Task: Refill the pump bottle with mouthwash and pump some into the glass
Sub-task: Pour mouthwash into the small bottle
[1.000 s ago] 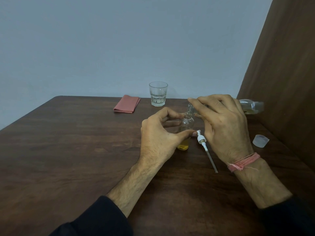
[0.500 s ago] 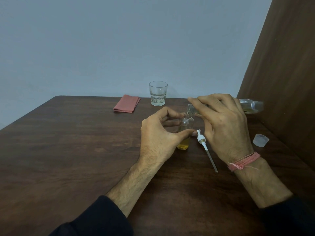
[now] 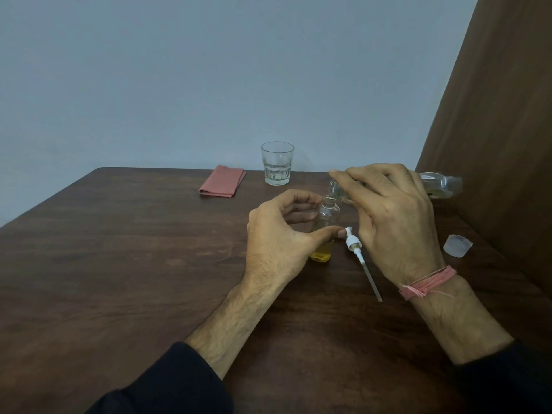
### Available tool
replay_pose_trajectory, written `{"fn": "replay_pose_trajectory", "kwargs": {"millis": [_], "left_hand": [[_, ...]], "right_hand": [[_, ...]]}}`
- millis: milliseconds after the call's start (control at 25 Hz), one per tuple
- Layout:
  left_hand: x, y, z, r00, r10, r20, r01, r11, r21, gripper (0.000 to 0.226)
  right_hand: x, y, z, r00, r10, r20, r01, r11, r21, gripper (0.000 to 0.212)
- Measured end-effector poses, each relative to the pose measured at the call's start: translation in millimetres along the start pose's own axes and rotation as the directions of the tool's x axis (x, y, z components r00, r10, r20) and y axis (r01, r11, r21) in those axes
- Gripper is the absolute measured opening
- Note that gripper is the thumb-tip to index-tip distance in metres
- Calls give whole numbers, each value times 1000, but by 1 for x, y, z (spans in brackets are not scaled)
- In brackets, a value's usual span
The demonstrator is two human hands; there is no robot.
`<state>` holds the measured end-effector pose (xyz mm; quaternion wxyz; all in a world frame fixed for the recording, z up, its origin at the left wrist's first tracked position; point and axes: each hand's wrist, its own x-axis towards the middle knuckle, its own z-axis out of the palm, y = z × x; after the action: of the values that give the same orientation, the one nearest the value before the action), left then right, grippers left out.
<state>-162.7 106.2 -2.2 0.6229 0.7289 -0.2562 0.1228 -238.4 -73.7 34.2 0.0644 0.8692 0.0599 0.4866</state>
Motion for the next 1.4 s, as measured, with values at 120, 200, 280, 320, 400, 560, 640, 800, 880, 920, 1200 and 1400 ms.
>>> {"fn": "replay_pose_trajectory", "kwargs": {"millis": [120, 200, 280, 320, 400, 560, 640, 800, 880, 920, 1200, 1400], "left_hand": [[1, 0, 0, 999, -33, 10, 33, 999, 6, 59], [1, 0, 0, 999, -40, 10, 39, 999, 10, 59], [1, 0, 0, 999, -47, 14, 46, 999, 13, 60], [1, 0, 0, 999, -51, 19, 51, 999, 13, 60], [1, -1, -1, 998, -60, 35, 60, 998, -2, 60], [4, -2, -2, 994, -87, 73, 89, 996, -25, 58], [4, -4, -2, 991, -96, 92, 99, 995, -24, 58], [6, -8, -3, 984, -120, 128, 121, 993, -2, 56], [7, -10, -3, 980, -141, 141, 142, 990, 3, 56], [7, -11, -2, 978, -150, 145, 150, 989, 10, 56], [7, -14, -2, 970, -185, 161, 181, 983, 39, 55], [7, -15, -1, 968, -193, 160, 192, 981, 22, 57]], "right_hand": [[0, 0, 0, 1000, -1, -2, 1, 1000, 5, 64], [0, 1, 0, 1000, -2, 0, 2, 1000, 6, 64], [0, 0, 0, 1000, -3, 3, 3, 1000, 3, 65], [0, 0, 0, 1000, -2, 3, 2, 1000, 0, 65], [0, 0, 0, 1000, -1, 2, 1, 1000, -4, 65], [0, 1, 1, 1000, -5, -2, 5, 1000, -3, 65], [0, 1, 1, 1000, -6, -4, 6, 1000, -6, 66], [0, 2, 2, 1000, -3, -8, 3, 1000, -8, 68], [0, 2, 2, 1000, 0, -4, 0, 1000, -7, 68], [0, 2, 2, 1000, 0, -3, 0, 1000, -7, 68], [-1, 3, 4, 1000, -2, -2, 2, 1000, -11, 68], [-1, 3, 3, 1000, -6, 1, 6, 1000, -12, 69]]}}
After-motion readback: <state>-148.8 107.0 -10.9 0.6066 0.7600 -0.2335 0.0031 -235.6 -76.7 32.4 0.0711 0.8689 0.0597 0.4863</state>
